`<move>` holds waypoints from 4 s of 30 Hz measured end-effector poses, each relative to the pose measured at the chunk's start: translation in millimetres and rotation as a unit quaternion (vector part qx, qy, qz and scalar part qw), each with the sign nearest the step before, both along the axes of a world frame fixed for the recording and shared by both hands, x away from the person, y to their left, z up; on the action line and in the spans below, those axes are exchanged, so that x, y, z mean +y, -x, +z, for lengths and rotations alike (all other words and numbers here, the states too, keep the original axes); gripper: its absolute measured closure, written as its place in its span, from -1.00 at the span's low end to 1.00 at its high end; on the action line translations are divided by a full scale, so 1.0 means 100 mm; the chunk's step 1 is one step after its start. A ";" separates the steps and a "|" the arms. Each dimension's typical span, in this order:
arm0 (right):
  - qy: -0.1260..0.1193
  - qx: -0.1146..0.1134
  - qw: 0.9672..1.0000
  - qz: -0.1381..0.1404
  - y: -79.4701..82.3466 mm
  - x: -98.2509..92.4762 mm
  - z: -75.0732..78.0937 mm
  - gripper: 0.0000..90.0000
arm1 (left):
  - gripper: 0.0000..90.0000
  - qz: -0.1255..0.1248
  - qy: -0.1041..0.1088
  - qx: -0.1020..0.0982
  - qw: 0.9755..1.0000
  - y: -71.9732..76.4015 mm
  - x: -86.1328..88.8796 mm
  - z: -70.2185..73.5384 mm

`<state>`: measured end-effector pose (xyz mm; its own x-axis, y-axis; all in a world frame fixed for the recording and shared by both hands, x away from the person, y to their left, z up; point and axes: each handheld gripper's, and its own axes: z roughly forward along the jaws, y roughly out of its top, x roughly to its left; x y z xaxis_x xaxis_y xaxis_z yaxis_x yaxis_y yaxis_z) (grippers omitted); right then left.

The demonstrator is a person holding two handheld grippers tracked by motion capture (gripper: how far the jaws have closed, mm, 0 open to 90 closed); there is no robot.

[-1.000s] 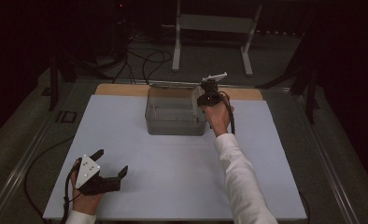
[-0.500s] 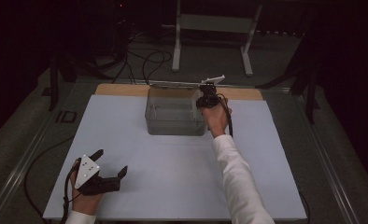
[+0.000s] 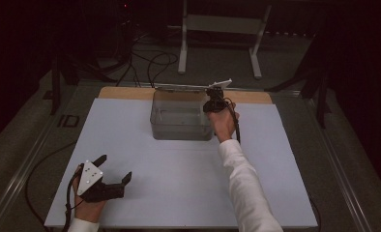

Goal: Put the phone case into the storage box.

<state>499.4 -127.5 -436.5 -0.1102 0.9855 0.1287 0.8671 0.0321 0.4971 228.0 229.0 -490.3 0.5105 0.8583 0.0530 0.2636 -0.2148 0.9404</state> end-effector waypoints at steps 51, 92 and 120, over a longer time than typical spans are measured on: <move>0.057 -0.006 0.998 -0.002 -0.01 0.15 -0.09 0.63 | -0.99 -0.002 0.001 0.000 1.000 0.01 0.00 0.00; 0.051 -0.180 0.969 0.159 0.38 0.06 0.32 -0.77 | -0.99 -0.001 0.001 -0.001 1.000 0.01 -0.02 0.00; -0.002 -0.265 0.943 0.203 1.10 -0.27 0.41 -0.79 | -0.99 -0.004 0.001 -0.002 1.000 0.02 -0.02 0.00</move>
